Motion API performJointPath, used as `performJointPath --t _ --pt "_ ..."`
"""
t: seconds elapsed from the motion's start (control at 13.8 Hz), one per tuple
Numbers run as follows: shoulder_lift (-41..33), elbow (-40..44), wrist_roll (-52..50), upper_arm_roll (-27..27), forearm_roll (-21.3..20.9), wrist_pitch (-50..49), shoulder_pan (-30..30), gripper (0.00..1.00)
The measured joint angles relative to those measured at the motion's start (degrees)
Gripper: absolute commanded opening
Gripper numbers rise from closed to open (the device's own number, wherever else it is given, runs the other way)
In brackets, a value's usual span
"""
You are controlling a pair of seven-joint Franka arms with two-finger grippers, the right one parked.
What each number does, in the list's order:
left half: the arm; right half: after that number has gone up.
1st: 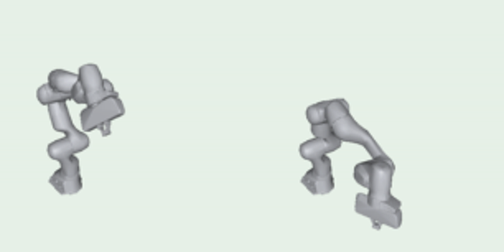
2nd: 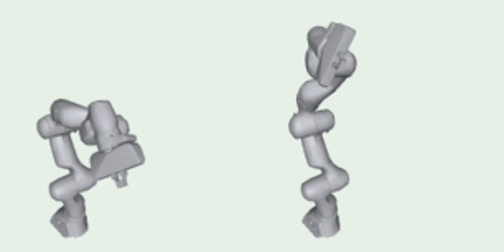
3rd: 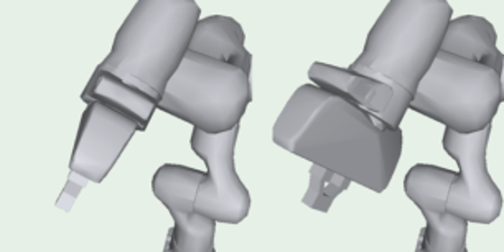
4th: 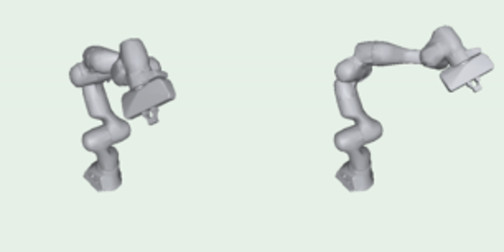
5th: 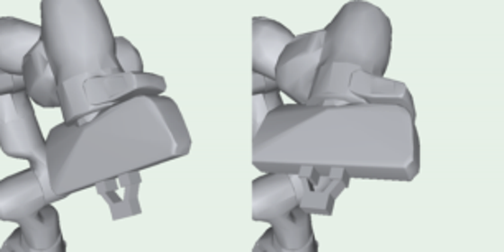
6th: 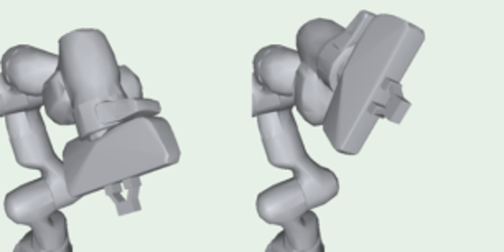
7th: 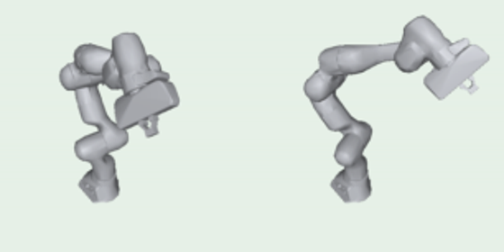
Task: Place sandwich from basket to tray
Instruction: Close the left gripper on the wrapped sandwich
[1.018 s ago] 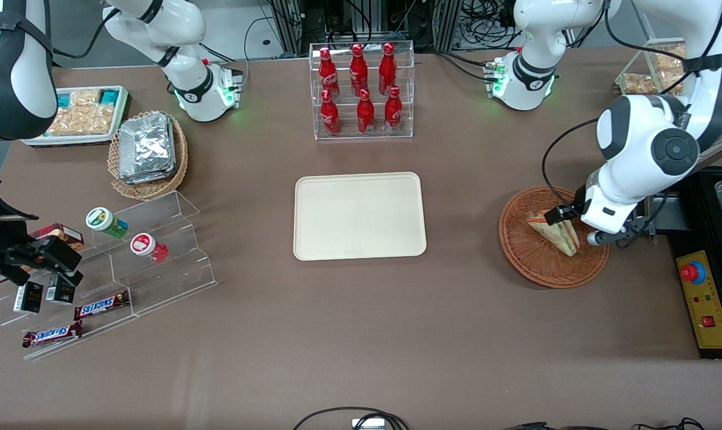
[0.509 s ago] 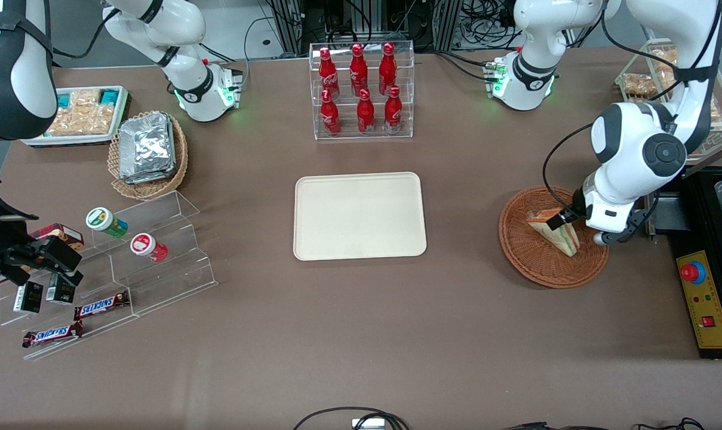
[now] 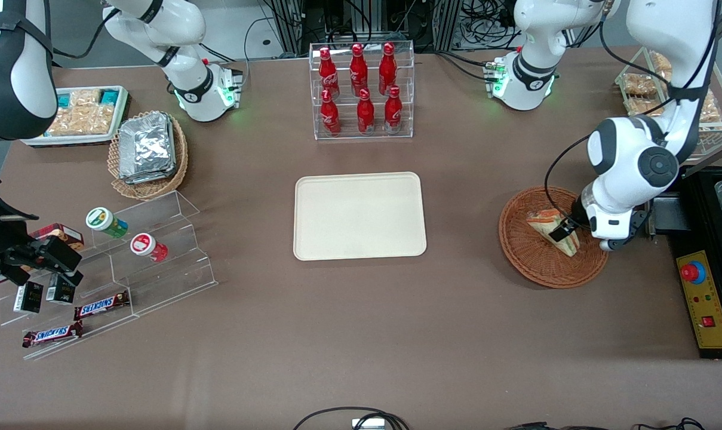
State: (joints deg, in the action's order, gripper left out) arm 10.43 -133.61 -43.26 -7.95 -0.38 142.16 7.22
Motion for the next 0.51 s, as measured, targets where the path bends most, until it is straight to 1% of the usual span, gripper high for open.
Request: performJointPath --t 0.22,0.29,0.36,0.44,0.51 --pt "1.9 -2.2 -1.0 0.0 0.0 4.6 0.0 1.0" --pt "2.1 -2.5 -1.1 0.0 0.0 4.9 0.0 0.92" --pt "2.2 -2.6 -1.1 0.0 0.0 4.9 0.0 0.42" --pt "2.2 -2.6 -1.1 0.0 0.0 5.0 0.0 0.07" --pt "2.2 -2.6 -1.1 0.0 0.0 5.0 0.0 0.0"
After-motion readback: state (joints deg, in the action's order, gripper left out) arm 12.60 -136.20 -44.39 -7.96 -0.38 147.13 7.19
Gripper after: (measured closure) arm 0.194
